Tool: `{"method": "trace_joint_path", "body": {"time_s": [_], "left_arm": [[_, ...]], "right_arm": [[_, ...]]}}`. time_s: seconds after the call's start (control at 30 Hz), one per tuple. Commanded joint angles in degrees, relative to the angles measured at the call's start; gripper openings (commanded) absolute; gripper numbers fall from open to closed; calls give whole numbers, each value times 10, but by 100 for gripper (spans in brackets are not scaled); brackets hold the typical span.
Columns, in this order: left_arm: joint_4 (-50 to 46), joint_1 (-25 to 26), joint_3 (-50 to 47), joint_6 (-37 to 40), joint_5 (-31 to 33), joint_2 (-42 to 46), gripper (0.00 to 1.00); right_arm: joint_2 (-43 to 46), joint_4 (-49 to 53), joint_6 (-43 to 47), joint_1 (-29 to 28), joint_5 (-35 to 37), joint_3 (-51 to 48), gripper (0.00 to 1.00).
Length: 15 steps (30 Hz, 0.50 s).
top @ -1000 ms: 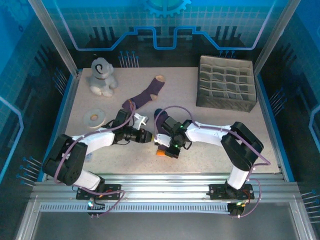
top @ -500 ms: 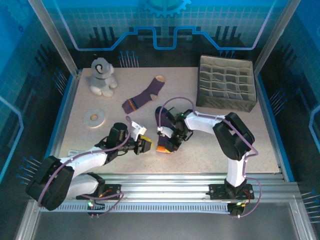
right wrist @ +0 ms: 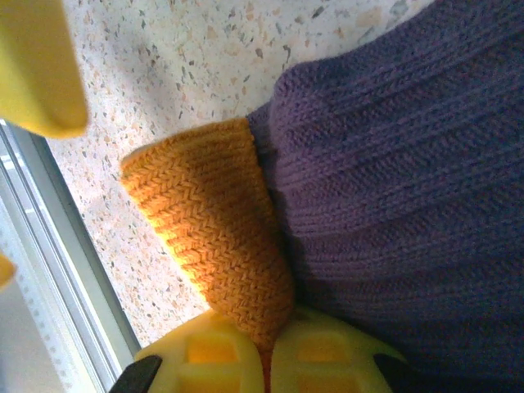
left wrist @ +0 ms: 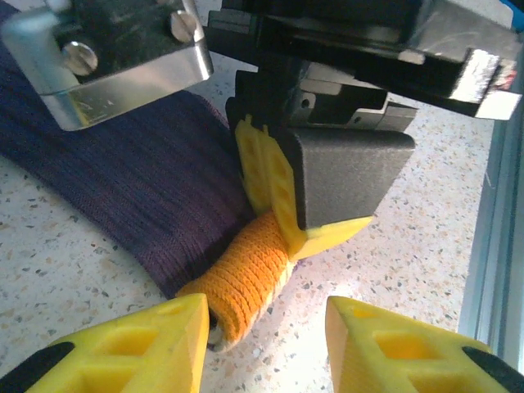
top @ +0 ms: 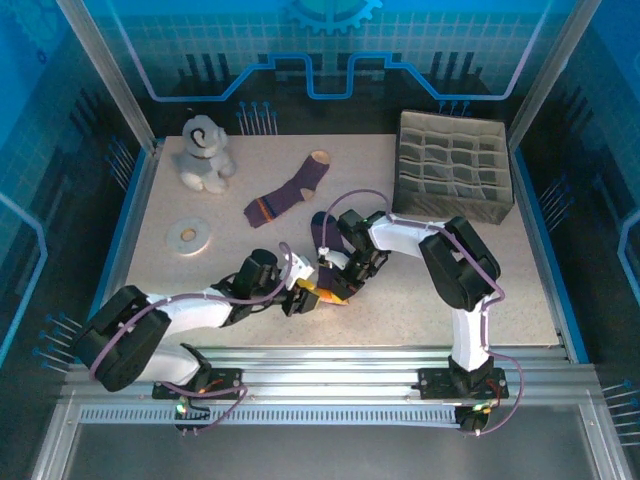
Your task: Roll the socks
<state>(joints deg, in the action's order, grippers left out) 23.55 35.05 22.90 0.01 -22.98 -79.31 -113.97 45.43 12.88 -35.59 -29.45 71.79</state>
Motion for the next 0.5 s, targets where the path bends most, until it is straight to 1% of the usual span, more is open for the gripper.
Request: {"method": "trace_joint_path", "body": {"time_s": [0.0,0.2,0.33,0.47], "left_arm": [[20,7,23,2,3,-30,40],[42,8,58,-15,-12,-105,39],[46,9,77,-29,-16,-139,33],[35,10,78,-34,-13,-146,28]], "right_arm": [[-33,23,-3,2,37,-4,0],[-25,12,-2,2,34,-11,0],[-25,11,-4,3,34,-11,0],[-24,6,-9,3,40,-11,0]]}}
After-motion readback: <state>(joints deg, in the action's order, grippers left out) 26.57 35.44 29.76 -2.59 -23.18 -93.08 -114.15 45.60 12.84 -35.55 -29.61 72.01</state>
